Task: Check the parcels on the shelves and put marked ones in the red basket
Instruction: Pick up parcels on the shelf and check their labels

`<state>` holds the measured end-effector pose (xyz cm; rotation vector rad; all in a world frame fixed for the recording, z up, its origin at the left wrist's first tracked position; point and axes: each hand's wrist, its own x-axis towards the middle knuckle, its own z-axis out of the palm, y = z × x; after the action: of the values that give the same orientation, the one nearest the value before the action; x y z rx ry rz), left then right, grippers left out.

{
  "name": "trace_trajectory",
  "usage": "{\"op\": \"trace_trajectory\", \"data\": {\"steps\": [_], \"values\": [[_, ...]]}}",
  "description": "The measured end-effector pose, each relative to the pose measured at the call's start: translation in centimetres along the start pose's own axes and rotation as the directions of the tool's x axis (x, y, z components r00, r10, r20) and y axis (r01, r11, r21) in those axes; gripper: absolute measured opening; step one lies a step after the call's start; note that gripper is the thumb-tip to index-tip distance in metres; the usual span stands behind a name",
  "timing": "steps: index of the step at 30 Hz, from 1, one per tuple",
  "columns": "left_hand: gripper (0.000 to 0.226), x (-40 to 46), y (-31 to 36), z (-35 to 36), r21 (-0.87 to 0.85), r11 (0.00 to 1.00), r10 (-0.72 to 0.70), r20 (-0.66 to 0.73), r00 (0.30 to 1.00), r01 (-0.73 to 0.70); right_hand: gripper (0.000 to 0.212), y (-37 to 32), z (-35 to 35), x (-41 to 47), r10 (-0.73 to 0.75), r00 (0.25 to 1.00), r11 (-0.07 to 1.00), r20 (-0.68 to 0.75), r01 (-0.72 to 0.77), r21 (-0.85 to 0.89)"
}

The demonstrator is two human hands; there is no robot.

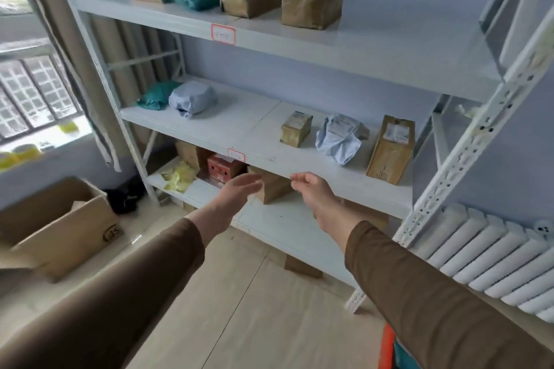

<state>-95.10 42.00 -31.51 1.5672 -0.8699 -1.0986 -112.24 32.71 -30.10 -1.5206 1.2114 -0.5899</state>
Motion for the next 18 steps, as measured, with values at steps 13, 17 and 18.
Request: {"op": "trace_trajectory", "data": {"steps": [13, 17, 18], "values": [[0.031, 11.9, 0.4, -22.3, 0.007, 1.0, 0.016, -0.145, 0.989, -0.015, 0.018, -8.6, 19.2, 15.9, -0.079, 0.996, 0.996, 0.03, 0.077, 0.049], [0.037, 16.3, 1.0, -29.5, 0.016, 1.0, -0.004, -0.172, 0.985, 0.006, 0.024, -12.1, 25.9, 21.4, -0.066, 0.996, 0.995, 0.062, 0.061, 0.078], [0.037, 17.2, 1.2, -31.2, 0.016, 1.0, -0.006, -0.183, 0.983, 0.009, 0.025, -13.0, 27.5, 22.6, -0.067, 0.995, 0.995, 0.077, 0.061, 0.074]]}}
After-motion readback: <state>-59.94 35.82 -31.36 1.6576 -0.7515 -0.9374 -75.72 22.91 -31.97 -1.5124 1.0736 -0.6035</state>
